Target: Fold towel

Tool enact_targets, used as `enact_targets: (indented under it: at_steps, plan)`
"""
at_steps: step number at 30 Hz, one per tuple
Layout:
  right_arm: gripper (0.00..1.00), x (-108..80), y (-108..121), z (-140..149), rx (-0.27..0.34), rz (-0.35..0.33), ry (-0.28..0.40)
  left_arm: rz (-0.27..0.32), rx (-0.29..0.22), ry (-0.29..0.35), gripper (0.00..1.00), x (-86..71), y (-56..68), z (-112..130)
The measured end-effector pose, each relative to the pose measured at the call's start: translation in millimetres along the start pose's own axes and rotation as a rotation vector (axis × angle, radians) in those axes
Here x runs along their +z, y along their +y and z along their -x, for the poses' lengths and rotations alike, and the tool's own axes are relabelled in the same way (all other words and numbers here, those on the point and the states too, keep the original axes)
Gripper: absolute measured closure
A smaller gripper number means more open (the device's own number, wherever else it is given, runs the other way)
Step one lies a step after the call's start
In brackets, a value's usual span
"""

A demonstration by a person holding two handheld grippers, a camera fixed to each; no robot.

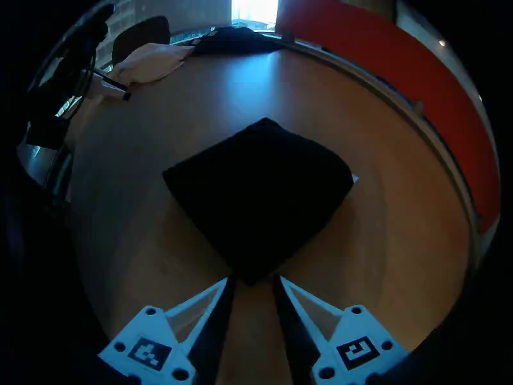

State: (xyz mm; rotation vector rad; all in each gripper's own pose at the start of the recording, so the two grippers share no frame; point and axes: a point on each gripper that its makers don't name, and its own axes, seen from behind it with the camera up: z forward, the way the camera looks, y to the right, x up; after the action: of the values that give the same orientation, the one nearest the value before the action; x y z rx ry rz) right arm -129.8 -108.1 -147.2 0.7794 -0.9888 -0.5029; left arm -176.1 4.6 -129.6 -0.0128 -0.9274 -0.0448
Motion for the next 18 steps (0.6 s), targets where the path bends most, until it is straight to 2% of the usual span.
enact_targets:
  at_steps: [8, 11, 13, 18]
  plan:
    - [0.78, 0.4, -2.0, 1.5, 0.016, -0.007, 0.001, 0.001, 0.004, 0.0, 0.06, 1.6, 0.9, -1.7]
    - [0.9, 0.6, -2.2, 0.5, 0.023, -0.006, 0.007, 0.001, 0.005, 0.0, 0.06, 2.0, 0.6, -2.1]
    - [0.94, 0.4, -2.0, -0.2, 0.031, -0.005, 0.011, 0.0, 0.005, 0.0, 0.06, 2.2, 0.5, -2.1]
    - [0.95, -0.8, -1.2, -1.2, 0.046, -0.006, 0.017, 0.001, 0.006, -0.002, 0.06, 2.5, 0.7, -1.6]
